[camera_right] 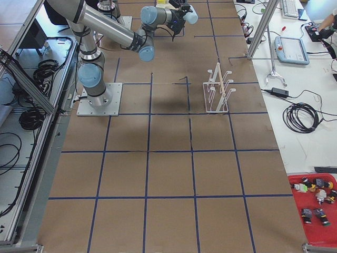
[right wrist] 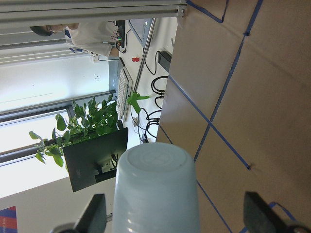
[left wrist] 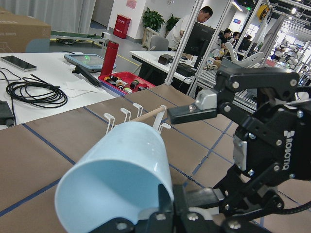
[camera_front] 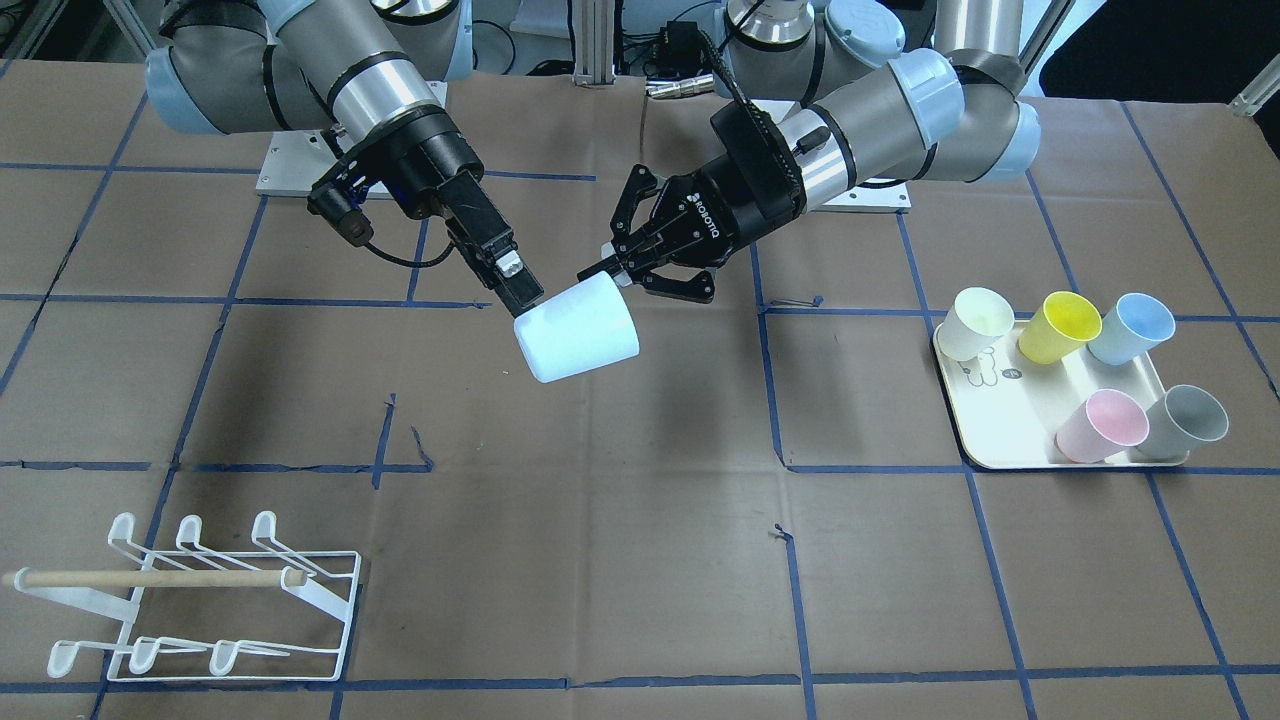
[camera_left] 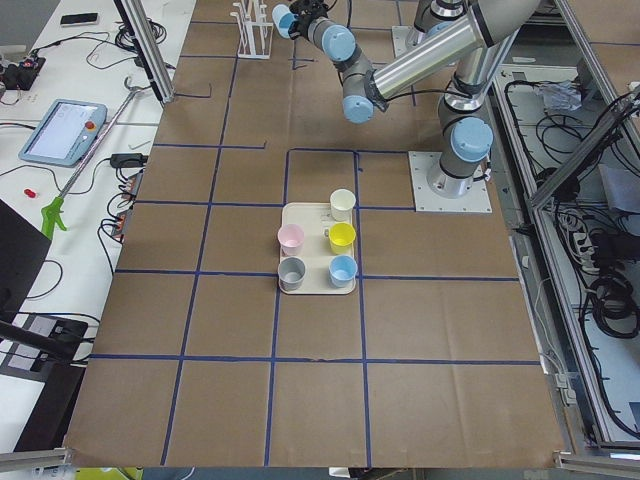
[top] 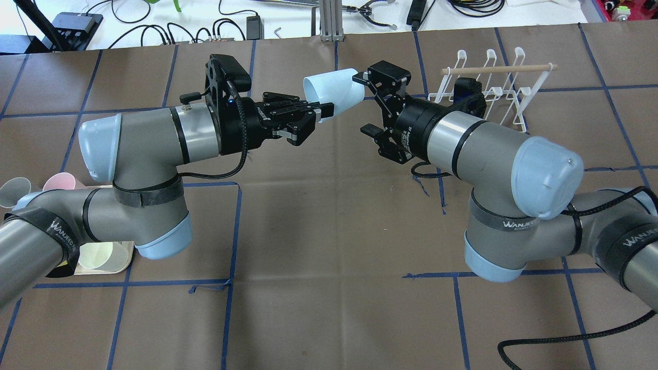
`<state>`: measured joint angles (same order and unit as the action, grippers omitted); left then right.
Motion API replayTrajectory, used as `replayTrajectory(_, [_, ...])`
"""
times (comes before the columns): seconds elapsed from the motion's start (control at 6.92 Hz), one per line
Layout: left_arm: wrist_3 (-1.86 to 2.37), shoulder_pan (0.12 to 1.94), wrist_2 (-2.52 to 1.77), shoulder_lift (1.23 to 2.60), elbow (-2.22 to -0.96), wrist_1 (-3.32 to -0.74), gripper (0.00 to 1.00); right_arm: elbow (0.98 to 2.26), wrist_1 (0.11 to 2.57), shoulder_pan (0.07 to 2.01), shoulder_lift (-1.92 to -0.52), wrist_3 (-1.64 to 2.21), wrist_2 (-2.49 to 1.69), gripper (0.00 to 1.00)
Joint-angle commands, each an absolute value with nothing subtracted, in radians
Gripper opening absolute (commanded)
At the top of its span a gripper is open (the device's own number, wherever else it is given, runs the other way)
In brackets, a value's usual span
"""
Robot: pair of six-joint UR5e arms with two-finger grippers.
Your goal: Transfer IKEA cup to right arm and place on rack
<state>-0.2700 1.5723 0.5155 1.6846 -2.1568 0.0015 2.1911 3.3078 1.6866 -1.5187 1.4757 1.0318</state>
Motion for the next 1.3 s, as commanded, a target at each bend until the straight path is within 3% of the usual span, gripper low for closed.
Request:
replayTrajectory(0.0, [-0.268,1.572,0.517,1.683,-2.157,0.002,0.00,2.146,3.307,1.712,-1.468,1.476,1.034,1.00])
replayTrajectory(0.72, [-0.267,1.572,0.515,1.683,-2.157,0.002,0.00,2.100,3.307,1.733,-1.417,1.474,1.054,0.99])
replayTrajectory(0.87, [-0.267,1.572,0.515,1.683,-2.157,0.002,0.00,2.100,3.307,1.733,-1.417,1.474,1.054,0.94])
replayTrajectory(1.16, [-0.264,1.572,0.517,1.683,-2.155,0.002,0.00,2.100,3.309,1.733,-1.417,1.473,1.052,0.76])
